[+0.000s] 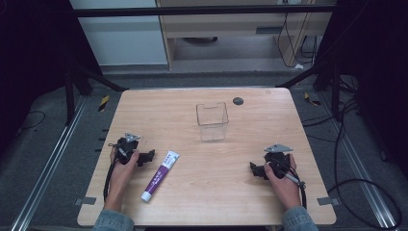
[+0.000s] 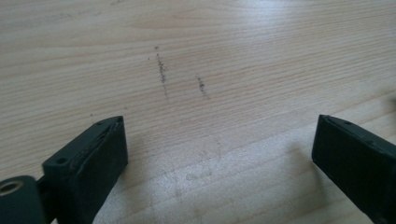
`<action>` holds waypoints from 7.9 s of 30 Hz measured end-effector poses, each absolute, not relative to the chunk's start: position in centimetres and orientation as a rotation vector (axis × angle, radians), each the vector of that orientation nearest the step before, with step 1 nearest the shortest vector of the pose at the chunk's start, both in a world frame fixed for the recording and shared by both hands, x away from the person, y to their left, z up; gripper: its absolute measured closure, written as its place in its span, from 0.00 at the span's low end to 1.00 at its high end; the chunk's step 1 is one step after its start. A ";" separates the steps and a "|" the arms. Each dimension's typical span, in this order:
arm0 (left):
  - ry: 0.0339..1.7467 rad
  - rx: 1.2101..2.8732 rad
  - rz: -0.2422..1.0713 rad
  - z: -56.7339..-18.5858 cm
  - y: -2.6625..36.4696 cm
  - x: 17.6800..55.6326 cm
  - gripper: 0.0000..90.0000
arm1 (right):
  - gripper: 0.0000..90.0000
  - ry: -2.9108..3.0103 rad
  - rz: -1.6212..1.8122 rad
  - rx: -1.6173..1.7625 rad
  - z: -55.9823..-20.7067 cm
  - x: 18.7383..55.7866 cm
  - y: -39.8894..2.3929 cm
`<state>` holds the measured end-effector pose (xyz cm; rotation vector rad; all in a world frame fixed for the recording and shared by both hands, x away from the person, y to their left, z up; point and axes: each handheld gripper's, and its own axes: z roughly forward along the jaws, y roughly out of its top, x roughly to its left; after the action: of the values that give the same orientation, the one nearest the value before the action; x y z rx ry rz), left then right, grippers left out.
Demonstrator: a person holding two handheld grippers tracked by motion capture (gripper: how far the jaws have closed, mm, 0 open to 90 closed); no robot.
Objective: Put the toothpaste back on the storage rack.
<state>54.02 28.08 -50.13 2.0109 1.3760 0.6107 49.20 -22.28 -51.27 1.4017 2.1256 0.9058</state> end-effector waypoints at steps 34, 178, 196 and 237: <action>1.127 2.136 0.474 -43.1 24.7 48.8 0.07 | 0.00 2.126 0.905 1.401 -51.3 49.2 -22.3; 1.078 2.427 0.384 -37.9 17.5 53.1 0.87 | 0.00 2.130 0.907 1.394 -51.3 49.3 -22.3; 1.044 2.372 0.409 -35.7 15.5 54.2 0.87 | 0.00 2.133 0.904 1.390 -51.3 49.4 -22.3; 0.929 2.254 0.478 -27.7 9.3 57.9 0.87 | 0.00 2.132 0.902 1.395 -51.3 49.4 -22.3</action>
<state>57.89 9.35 -27.68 2.2545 0.9288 0.4783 49.37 -22.29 -51.26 1.3950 2.1320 0.9022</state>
